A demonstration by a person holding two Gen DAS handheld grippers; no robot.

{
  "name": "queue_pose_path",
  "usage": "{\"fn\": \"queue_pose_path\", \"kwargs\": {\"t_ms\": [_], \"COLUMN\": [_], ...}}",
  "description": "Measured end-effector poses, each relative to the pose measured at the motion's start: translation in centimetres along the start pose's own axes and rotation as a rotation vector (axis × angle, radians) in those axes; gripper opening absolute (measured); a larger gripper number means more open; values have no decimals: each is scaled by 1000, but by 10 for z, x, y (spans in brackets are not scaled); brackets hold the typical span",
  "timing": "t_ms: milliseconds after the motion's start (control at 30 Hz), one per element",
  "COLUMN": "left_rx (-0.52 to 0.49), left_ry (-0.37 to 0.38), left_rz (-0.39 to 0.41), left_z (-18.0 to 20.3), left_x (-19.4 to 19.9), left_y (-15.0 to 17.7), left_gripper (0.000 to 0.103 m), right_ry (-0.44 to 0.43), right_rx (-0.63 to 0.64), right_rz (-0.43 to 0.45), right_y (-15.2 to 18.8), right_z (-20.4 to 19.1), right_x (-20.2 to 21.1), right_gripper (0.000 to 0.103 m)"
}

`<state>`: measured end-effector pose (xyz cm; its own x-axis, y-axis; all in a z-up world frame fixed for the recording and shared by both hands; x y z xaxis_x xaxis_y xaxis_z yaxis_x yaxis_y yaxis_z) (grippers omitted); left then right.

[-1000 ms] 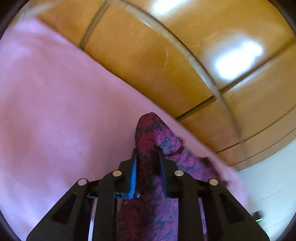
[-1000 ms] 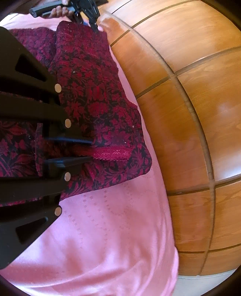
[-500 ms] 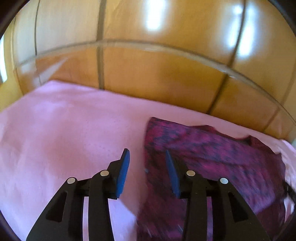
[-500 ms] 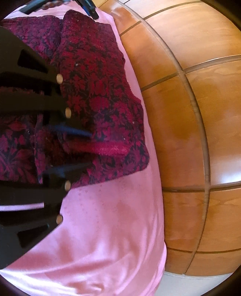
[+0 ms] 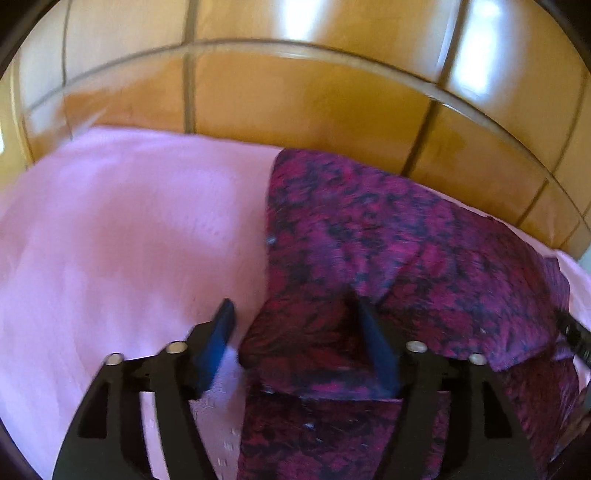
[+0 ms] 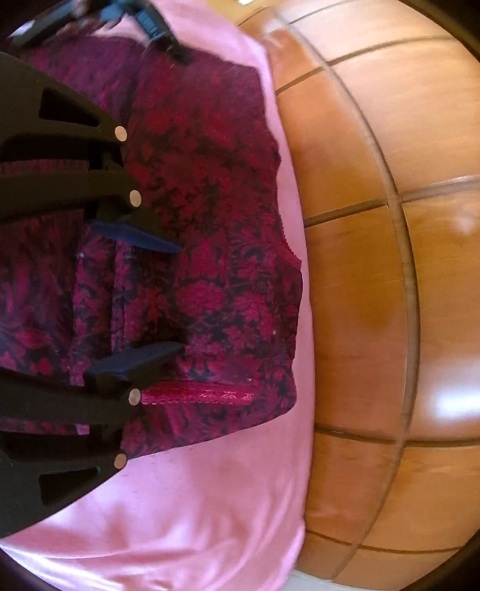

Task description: Fold small clothes

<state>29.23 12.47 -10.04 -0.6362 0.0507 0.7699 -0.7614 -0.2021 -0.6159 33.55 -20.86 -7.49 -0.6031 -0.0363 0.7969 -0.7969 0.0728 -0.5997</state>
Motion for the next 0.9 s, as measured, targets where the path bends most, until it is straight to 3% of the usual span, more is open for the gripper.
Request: {"fn": "queue_pose_path", "kwargs": {"t_ms": [67,267,700,900], "left_rx": [10,-26,-72,-85], "left_ry": [3,-103,-107,-110], "left_rz": [8,95,180,157], "left_z": [0,11,21,24], "left_x": [-1,24,60,49], "left_y": [3,4,17,19], "left_gripper": [72,72,72,72], "right_ry": [21,48,27,24], "right_rx": [41,54,41,40], "right_rz": [35,71,85,86], "right_y": [5,11,13,13], "right_z": [-3,-9,-4,-4], "right_x": [-1,-2,1,1], "right_gripper": [51,51,51,51]}}
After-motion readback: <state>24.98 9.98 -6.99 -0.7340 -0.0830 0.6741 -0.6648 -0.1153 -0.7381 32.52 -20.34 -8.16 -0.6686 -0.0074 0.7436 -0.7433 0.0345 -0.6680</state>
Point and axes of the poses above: each gripper's, at about its wrist camera, not at the fingertips, and x roughly against the way its jaws point, z to its right, y to its underside, the point moved 5 cm from there along -x, roughly the way its jaws point, and after that the axes turned 2 degrees about -z, right-handed, at the moved point
